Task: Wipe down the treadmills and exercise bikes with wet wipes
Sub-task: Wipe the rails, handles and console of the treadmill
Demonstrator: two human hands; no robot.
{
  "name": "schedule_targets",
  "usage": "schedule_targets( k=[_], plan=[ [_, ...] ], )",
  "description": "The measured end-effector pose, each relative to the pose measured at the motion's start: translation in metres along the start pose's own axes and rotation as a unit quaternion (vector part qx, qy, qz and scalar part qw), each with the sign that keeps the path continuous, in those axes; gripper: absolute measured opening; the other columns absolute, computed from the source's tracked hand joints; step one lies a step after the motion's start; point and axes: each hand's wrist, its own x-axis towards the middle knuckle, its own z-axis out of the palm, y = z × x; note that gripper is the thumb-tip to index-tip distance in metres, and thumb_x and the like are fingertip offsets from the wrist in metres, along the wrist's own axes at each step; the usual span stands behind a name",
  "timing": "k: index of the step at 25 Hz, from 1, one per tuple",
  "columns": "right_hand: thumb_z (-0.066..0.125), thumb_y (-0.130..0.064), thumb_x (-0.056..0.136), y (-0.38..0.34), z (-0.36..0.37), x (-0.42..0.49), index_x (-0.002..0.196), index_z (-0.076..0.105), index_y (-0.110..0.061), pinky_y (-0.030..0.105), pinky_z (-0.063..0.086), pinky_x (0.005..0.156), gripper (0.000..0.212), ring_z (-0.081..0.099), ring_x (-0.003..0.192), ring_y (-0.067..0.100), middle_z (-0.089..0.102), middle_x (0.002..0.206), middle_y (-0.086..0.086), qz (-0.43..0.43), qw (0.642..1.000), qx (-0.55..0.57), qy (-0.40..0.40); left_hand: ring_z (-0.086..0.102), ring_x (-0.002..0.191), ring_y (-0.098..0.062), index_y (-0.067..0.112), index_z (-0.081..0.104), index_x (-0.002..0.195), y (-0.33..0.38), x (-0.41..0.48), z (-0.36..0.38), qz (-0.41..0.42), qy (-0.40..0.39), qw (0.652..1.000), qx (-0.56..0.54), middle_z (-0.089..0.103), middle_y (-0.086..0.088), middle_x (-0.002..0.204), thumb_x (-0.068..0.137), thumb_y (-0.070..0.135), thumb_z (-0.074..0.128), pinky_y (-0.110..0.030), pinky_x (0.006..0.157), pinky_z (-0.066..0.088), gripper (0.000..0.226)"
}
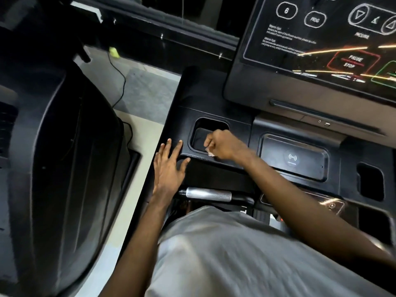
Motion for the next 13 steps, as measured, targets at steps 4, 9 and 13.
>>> schedule_targets(
  k=[4,9,13],
  plan=[
    [0.047,-0.007,0.096,0.026,0.036,-0.065,0.092,0.063,-0.008,0.033,0.048,0.077,0.017,0.054,0.080,0.020,0.055,0.096,0.007,-0.012,0.988,-0.003,0.157,0.032,0.148,-0.029,0.015,0.046,0.151,0.018,-0.001,0.014,0.177,-0.033,0.983,0.041,0.038,-0.012,0.159,0.096,0.037,0.051,-0.047,0.122,0.022,0.058],
    [0.049,0.015,0.086,0.030,0.046,-0.090,0.129,0.052,0.003,0.036,0.047,0.099,0.045,0.054,0.107,0.036,0.047,0.126,0.021,0.112,0.970,-0.040,0.214,0.038,0.143,-0.031,0.013,0.049,0.147,0.042,0.008,0.035,0.214,-0.093,0.969,0.080,0.050,-0.013,0.147,0.098,0.048,0.038,-0.046,0.124,0.016,0.061],
    [0.048,0.000,0.089,0.014,0.063,-0.095,0.154,0.020,0.007,0.035,0.021,0.123,0.072,0.023,0.146,0.038,0.018,0.161,0.025,0.141,0.971,-0.100,0.163,0.047,0.134,-0.028,0.017,0.056,0.142,0.037,0.013,0.036,0.217,-0.059,0.972,0.071,0.059,-0.008,0.136,0.099,0.046,0.053,-0.047,0.121,0.021,0.052]
  ],
)
